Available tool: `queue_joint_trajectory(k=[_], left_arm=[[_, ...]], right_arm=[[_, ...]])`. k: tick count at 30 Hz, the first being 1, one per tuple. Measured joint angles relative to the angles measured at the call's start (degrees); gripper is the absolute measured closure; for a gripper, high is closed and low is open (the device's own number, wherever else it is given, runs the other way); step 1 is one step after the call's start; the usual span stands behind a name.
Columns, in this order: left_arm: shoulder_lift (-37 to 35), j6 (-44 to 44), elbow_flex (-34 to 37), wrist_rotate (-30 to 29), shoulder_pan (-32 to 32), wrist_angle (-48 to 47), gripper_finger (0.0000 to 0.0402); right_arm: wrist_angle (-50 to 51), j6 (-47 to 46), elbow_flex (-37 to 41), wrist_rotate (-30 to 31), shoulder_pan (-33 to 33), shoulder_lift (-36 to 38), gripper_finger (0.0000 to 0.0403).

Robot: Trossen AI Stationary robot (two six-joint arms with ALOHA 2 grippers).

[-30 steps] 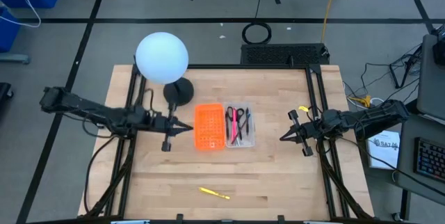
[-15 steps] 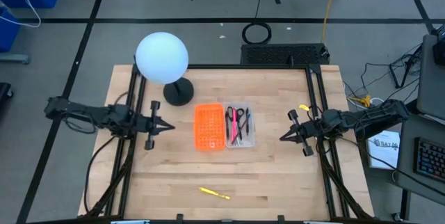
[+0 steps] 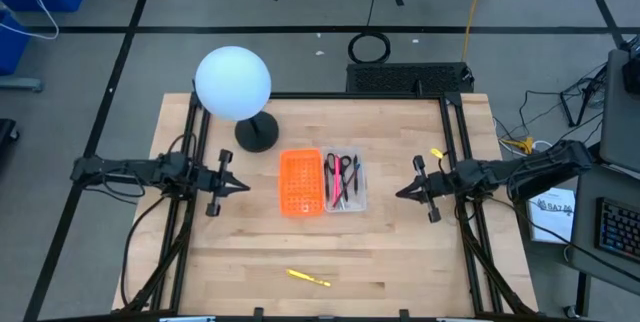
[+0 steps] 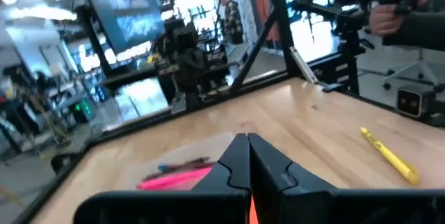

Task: Pick & place school supplies into a supply box
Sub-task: Put the yellow pen into the orange supply box

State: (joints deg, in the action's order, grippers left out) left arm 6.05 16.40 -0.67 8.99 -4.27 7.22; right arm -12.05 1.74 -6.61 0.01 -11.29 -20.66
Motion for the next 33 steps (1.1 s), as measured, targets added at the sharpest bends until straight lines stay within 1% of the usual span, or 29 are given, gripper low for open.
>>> queue_joint_trajectory(k=[3,5,6,8,10,11,13,16,18,20,25,27,29,33], left_arm=[[-0.08,-2.83,0.11,-0.62,0.96,-0.91,0.0394],[-0.08,-5.29,0.11,-3.25,1.31,-0.48,0.0389],[-0.08,-6.43,0.11,-5.90,1.38,-0.03,0.0386],[-0.08,-9.43,0.09,-12.94,1.42,0.41,0.0385],[-0.08,-13.96,0.09,-18.04,1.42,-0.85,0.0383],[-0.08,-16.20,0.09,-19.55,1.42,-1.95,0.0383],[0.01,-16.59,0.07,-20.69,1.42,-3.84,0.0382],[1.02,-15.53,-0.02,-20.07,1.42,-4.52,0.0382],[1.65,-15.45,-0.02,-18.45,1.42,-4.69,0.0381],[2.25,-15.45,-0.04,-17.51,1.41,-4.93,0.0381],[2.70,-15.17,-0.01,-17.89,1.42,-4.37,0.0381],[2.68,-15.17,0.04,-17.98,1.42,-3.91,0.0381],[2.68,-15.17,0.09,-18.03,1.42,-3.45,0.0380],[2.68,-15.17,0.09,-18.08,1.42,-2.96,0.0380]], right_arm=[[-1.69,-1.48,0.00,0.12,0.00,-1.95,0.0403],[-5.61,-3.20,0.00,0.11,0.00,-3.46,0.0403],[-7.68,-3.61,-0.01,0.09,0.00,-4.32,0.0403],[-8.75,-4.27,-1.20,0.09,0.00,-5.91,0.0403],[-7.23,-5.77,-3.96,0.30,0.00,-8.13,0.0403],[-5.32,-6.77,-5.98,0.76,-0.07,-9.62,0.0403],[0.92,-8.57,-11.67,1.61,-0.79,-13.53,0.0403],[9.22,-9.57,-22.25,1.73,-3.72,-22.69,0.0403],[14.26,-9.55,-30.31,2.29,-6.40,-30.55,0.0403],[19.88,-9.84,-39.26,4.91,-9.21,-38.75,0.0403],[33.16,-14.07,-60.55,10.59,-14.06,-58.54,0.0403],[35.18,-15.69,-67.32,10.78,-15.65,-65.58,0.0403],[34.84,-15.76,-73.58,10.91,-17.64,-72.63,0.0403],[34.52,-16.78,-85.04,15.31,-21.05,-85.49,0.0403]])
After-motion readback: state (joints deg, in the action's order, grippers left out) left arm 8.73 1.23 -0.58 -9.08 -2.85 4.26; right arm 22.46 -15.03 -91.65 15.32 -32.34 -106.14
